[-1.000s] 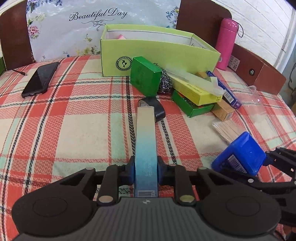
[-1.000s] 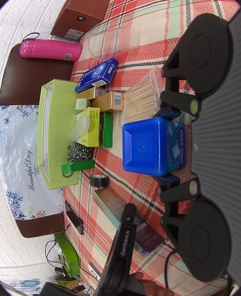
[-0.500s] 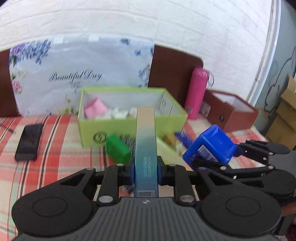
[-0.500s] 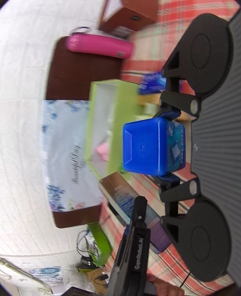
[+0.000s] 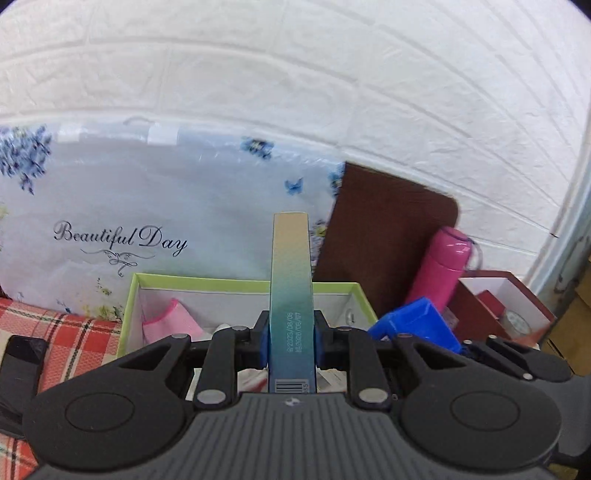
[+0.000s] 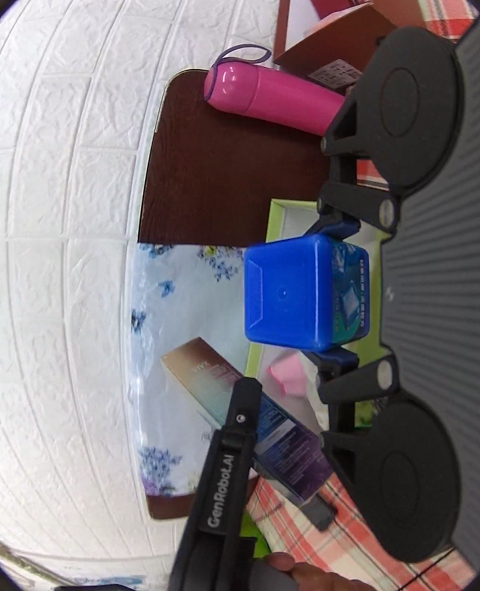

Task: Organize objects
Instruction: 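Carry both items into the lime-green box and open both tools, then withdraw both tools from the lime-green box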

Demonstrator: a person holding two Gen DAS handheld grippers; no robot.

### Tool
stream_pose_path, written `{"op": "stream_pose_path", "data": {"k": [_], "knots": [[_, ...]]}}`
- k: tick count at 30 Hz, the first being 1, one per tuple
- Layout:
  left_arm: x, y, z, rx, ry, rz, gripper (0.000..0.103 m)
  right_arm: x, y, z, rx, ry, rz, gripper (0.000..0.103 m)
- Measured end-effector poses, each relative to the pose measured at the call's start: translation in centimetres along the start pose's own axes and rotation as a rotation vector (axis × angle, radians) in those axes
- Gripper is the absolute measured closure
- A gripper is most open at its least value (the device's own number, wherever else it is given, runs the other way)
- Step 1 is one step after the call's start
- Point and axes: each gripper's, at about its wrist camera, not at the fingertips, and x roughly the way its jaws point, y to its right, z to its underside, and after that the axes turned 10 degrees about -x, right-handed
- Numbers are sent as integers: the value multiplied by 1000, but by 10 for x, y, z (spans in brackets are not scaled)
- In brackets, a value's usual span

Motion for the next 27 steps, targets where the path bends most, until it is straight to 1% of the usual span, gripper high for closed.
{"op": "stream_pose_path", "data": {"k": [3, 5, 7, 9, 10, 11, 12, 14, 15, 16, 17, 20, 22, 25, 27], "knots": [[30, -7, -3, -12, -37, -32, 81, 27, 8, 3, 14, -14, 8, 49], [44, -10, -2, -17, -55, -49, 81, 42, 11, 6, 11, -27, 12, 49], [54, -12, 1, -29, -67, -43, 80, 55, 12, 9, 14, -37, 12, 49], [62, -15, 5, -33, -62, -36, 80, 68, 13, 14, 4, -46, 10, 48], [66, -17, 9, -30, -47, -45, 78, 75, 12, 17, -11, -59, -7, 38], [70, -19, 11, -20, -52, -67, 58, 81, 11, 19, -23, -78, -12, 20], [73, -21, 12, -13, -62, -102, 39, 82, 10, 22, -32, -80, 1, 17], [69, -27, 15, -10, -28, -138, 38, 74, 10, 26, -47, -47, 9, 13], [67, -30, 16, -13, -27, -143, 39, 69, 10, 27, -43, -34, 13, 11], [63, -34, 15, -26, -31, -139, 39, 63, 11, 27, -38, -20, 23, 5], [59, -36, 15, -37, -29, -131, 38, 56, 12, 27, -32, -2, 35, 2], [40, -32, 16, -32, -24, -120, 38, 34, 14, 23, -16, 30, 37, 1], [24, -23, 19, -12, -27, -134, 38, 16, 14, 20, 4, 51, 43, 0], [0, -9, 29, 13, -50, -158, 38, -16, 12, 22, 28, 71, 34, 0], [-18, -2, 39, 24, -57, -156, 37, -38, 8, 27, 38, 81, 24, 0]]}}
